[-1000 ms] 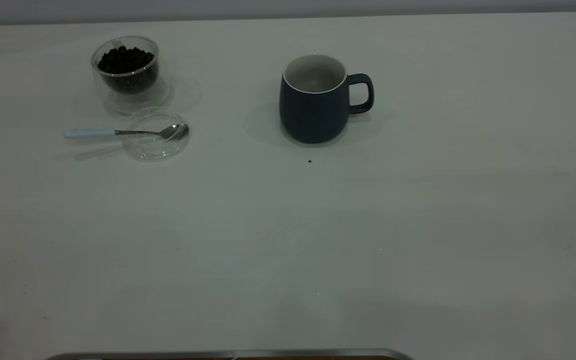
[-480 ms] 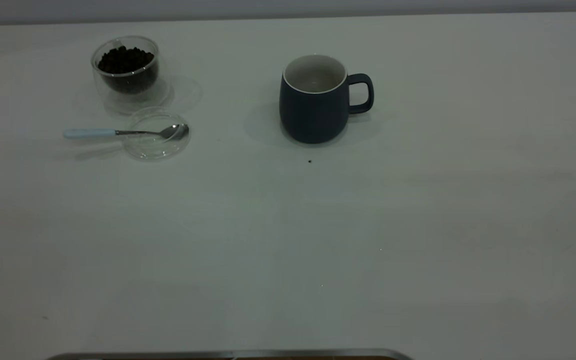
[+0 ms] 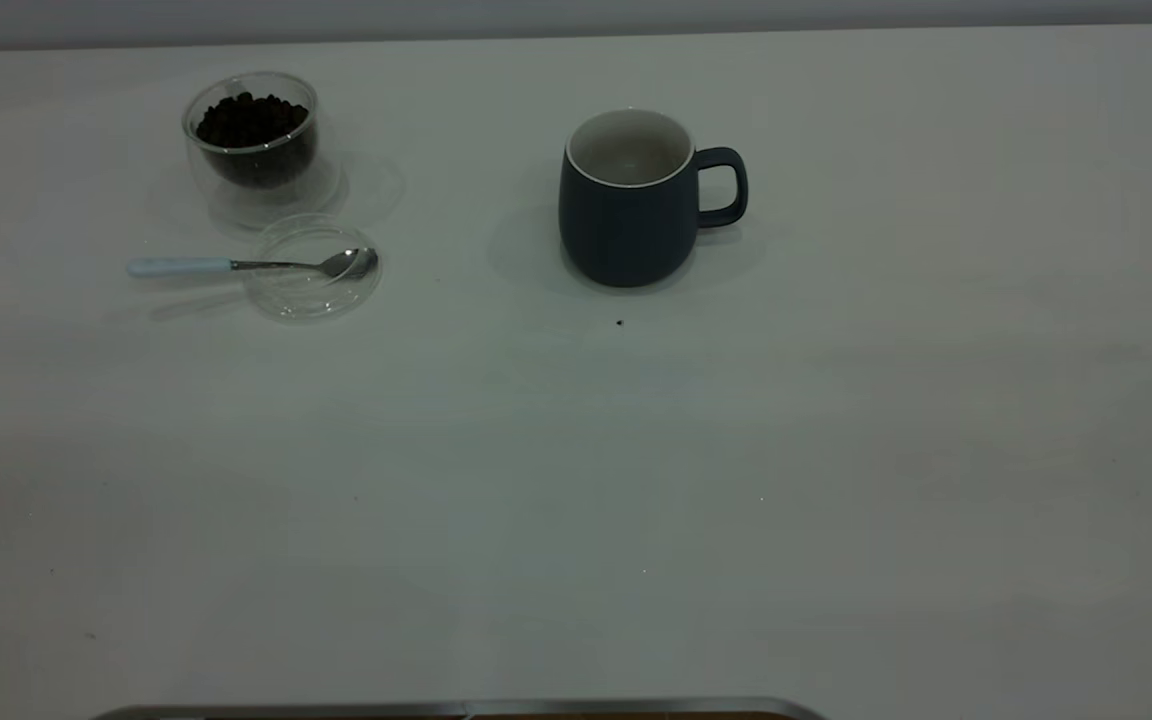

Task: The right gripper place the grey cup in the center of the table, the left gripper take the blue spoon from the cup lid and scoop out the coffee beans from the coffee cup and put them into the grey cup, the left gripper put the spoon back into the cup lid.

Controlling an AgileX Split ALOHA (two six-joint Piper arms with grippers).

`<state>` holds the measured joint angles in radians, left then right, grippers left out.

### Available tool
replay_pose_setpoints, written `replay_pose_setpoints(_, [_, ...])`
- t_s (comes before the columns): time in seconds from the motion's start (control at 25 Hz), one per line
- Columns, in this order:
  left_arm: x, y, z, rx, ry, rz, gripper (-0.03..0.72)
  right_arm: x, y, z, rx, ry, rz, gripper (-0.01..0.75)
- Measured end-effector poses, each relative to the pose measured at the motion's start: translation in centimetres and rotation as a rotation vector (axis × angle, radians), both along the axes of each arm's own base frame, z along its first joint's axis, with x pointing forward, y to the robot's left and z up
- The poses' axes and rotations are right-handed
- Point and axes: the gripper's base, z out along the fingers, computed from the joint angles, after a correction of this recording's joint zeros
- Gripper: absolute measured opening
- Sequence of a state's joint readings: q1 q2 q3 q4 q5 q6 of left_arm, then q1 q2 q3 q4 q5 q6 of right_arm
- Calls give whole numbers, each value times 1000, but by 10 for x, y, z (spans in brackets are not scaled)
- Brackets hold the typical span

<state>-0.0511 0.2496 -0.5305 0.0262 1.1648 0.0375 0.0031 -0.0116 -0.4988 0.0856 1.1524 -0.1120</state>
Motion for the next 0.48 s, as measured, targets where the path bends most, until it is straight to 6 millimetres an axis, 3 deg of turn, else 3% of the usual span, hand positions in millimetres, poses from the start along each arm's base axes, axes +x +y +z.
replay_pose_setpoints(0.48, [-4,-1,-4,-11,-25,-3,593,0,0,0,0,0,0,591])
